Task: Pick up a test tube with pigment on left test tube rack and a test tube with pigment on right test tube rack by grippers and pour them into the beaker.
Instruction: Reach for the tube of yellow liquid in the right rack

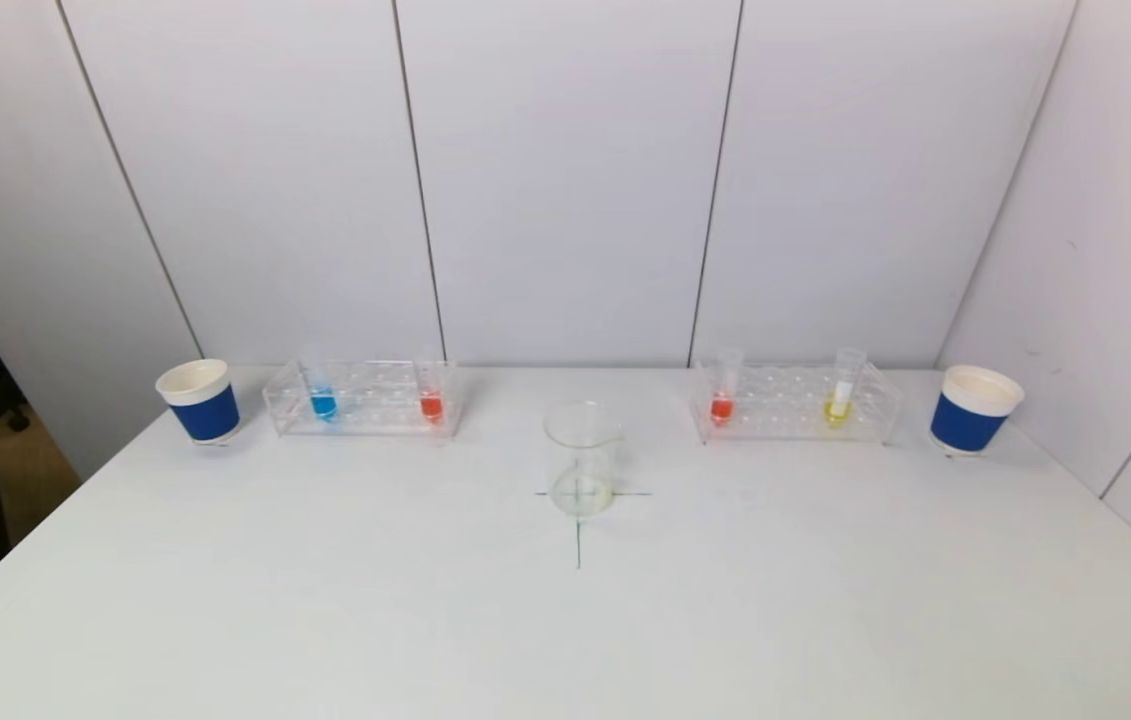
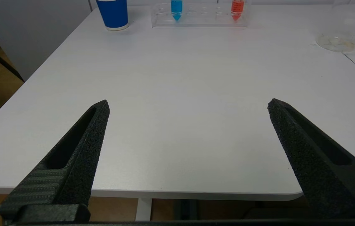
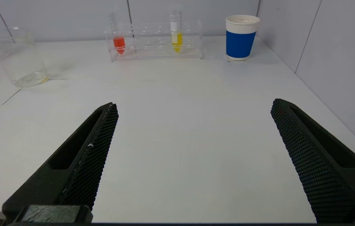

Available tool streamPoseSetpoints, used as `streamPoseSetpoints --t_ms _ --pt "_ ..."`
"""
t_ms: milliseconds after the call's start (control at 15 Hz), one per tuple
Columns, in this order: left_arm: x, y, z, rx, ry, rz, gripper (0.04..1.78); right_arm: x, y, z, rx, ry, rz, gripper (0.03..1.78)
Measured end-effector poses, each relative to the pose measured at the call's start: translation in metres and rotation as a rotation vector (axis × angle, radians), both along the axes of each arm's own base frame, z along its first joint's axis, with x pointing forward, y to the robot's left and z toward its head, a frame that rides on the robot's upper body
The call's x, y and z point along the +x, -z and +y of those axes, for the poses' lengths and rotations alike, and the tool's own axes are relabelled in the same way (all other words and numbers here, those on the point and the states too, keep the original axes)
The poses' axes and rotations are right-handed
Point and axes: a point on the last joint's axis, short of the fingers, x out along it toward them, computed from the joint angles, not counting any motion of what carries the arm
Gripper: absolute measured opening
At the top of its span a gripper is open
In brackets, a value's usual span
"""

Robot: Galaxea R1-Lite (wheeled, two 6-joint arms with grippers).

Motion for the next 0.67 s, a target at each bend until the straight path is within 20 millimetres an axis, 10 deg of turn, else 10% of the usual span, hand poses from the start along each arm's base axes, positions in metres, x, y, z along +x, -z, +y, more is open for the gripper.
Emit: streamPoseSetpoints --t_ms 667 --pt "0.0000 0.0000 0.0000 0.000 0.000 0.000 1.76 0.0000 0.0000 0.0000 0.009 0.001 0.000 1.77"
